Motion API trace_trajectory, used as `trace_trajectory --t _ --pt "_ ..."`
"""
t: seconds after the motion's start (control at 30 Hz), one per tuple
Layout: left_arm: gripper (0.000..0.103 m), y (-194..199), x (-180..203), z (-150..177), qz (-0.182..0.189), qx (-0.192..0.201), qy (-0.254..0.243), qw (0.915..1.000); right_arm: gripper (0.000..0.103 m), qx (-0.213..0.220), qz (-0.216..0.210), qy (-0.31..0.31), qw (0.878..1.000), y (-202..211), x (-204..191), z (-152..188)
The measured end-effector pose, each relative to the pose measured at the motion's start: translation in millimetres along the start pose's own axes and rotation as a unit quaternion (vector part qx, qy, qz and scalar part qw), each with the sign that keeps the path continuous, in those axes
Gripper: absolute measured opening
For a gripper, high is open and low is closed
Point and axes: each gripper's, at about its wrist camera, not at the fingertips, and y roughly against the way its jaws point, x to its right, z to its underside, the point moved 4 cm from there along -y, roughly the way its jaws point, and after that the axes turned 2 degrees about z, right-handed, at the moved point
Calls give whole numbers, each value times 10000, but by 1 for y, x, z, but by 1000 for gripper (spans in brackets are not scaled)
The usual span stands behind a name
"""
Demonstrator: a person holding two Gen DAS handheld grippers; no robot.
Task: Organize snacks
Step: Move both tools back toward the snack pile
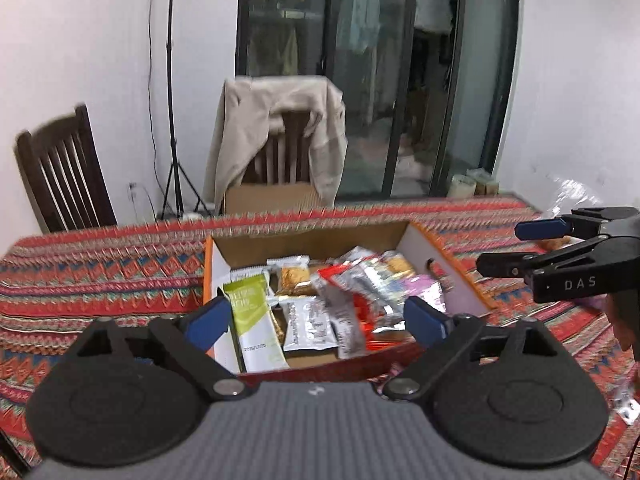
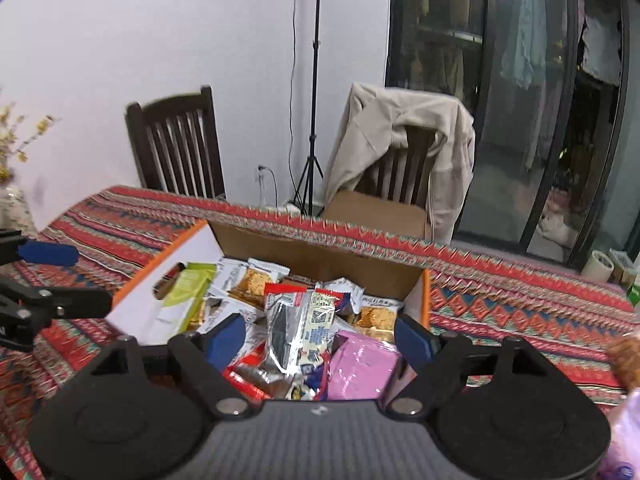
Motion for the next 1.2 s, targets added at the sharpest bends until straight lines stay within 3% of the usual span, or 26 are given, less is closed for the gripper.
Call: trace_trajectory --t 0.23,0.33,0.4,0.53,0.63,0.8,0.97,1.1,1.2 --pt "103 103 25 26 174 723 -26 9972 91 586 28 128 9982 111 4 18" --pt "103 142 37 46 75 1020 -197 9946 92 785 4 192 9967 152 0 33" --pt "103 167 44 63 -42 1197 -295 9924 103 955 -34 195 9952 179 -5 47" --pt "103 202 57 105 -210 1430 -382 9888 103 1313 -54 237 9910 229 -17 83" --pt "103 218 64 140 -207 1404 -276 9895 103 1487 -24 245 9886 258 -28 116" --pt "103 221 68 188 1 1026 100 9947 103 1609 64 392 9862 286 -52 173" --pt "103 218 68 222 -173 739 83 9971 103 1354 149 556 9891 278 -77 221" --pt "103 212 62 239 -310 515 154 9981 103 949 -230 178 9951 263 -87 254" --pt "103 205 58 244 -381 398 150 9984 103 673 -210 36 9975 249 -91 270"
